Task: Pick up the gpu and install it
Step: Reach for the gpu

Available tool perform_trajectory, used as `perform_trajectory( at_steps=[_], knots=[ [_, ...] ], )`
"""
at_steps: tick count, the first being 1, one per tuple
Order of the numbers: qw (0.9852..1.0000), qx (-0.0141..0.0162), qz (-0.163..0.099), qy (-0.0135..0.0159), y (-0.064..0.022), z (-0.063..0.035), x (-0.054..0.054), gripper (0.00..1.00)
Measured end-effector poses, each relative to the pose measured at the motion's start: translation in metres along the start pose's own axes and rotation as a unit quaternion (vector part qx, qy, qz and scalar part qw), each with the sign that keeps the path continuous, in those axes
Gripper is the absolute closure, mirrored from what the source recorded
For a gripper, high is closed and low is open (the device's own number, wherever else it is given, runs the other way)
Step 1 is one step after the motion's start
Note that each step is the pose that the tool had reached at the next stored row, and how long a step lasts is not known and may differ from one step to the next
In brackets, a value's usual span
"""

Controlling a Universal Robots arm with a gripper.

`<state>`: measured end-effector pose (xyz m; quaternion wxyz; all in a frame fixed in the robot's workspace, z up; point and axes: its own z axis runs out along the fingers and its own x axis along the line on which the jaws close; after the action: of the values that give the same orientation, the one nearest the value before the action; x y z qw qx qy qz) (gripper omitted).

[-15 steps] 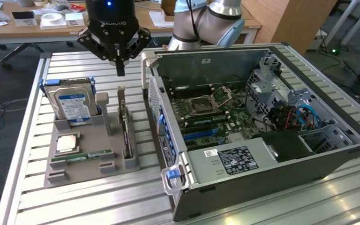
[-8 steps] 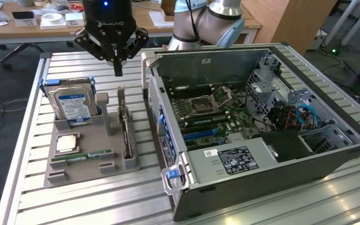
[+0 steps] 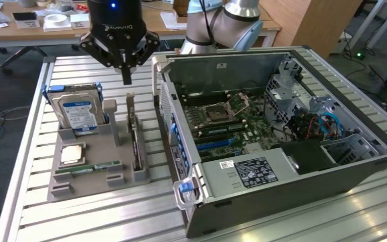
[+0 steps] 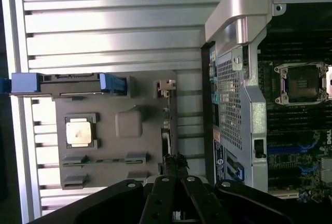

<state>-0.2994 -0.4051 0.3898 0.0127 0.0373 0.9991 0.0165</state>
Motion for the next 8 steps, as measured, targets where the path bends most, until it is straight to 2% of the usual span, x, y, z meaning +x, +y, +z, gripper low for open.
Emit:
perform_trajectory(
  at_steps=[8],
  knots=[
    [1.0000, 0.0070, 0.000, -0.0005, -0.0144, -0.0005, 0.001, 0.89]
  ],
)
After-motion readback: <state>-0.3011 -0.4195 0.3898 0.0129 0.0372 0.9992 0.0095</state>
